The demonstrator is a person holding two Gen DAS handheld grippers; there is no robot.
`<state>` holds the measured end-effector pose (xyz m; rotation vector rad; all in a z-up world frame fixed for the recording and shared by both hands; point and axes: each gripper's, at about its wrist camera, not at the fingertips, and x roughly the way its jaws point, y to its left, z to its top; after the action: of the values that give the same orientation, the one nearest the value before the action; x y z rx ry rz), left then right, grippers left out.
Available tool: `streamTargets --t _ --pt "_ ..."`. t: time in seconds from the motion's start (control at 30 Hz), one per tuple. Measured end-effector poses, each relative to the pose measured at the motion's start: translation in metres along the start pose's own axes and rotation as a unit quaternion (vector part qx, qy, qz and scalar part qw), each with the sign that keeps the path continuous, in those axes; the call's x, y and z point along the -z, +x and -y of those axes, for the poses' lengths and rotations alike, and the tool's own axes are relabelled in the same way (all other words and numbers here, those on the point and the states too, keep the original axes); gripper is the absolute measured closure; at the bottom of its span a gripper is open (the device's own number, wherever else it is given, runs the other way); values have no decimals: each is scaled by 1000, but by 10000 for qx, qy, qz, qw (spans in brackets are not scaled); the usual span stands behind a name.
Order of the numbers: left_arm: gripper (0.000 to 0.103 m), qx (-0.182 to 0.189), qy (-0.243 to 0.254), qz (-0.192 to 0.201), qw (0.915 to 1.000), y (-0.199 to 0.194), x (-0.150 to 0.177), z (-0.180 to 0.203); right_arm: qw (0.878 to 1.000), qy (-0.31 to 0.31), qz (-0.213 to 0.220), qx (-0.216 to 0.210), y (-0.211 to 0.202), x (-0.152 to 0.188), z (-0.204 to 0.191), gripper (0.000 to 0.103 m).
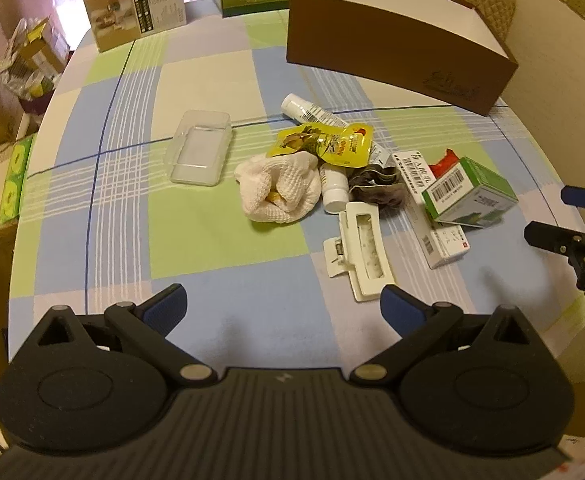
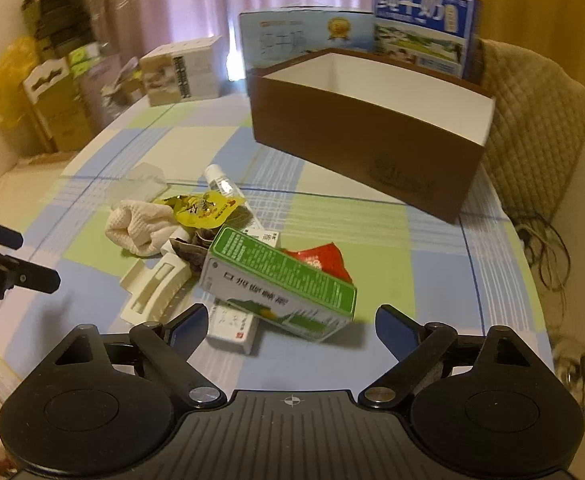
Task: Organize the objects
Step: 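Grasp the green-and-white medicine box with the right tool while the left tool grasps the white hair clip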
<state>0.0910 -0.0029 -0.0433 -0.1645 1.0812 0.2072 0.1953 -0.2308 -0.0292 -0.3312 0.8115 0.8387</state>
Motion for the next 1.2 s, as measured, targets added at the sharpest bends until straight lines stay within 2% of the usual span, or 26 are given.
streamTargets --t 0.3,0.53,0.73,0.77,0.83,0.87,1.0,1.2 --pt "2 -189 -437 -170 9987 18 -5 2 9935 -1061 -129 -388 34 -17 10 19" --pt "2 -353 -787 -255 9960 22 -3 -1 9725 -2121 -382 -885 65 -25 7 28" --pt "4 -438 -924 -309 9943 25 0 0 9497 -2807 -599 -1252 85 -24 0 48" --pt "4 -440 -927 -315 9942 26 0 1 9471 -2890 -562 -1278 84 -24 0 53" --pt "4 -428 -917 -322 9943 28 0 3 9409 -3054 -490 -1378 83 -24 0 71" --pt "5 -414 -898 -321 9946 28 -1 4 9405 -3048 -475 -1426 81 -25 1 76" --pt "5 -300 -754 -291 9963 34 -5 13 9476 -2797 -332 -1506 70 -27 8 76" --pt "7 -45 -371 -248 9990 49 -17 36 9739 -2007 -303 -1012 54 -33 24 76"
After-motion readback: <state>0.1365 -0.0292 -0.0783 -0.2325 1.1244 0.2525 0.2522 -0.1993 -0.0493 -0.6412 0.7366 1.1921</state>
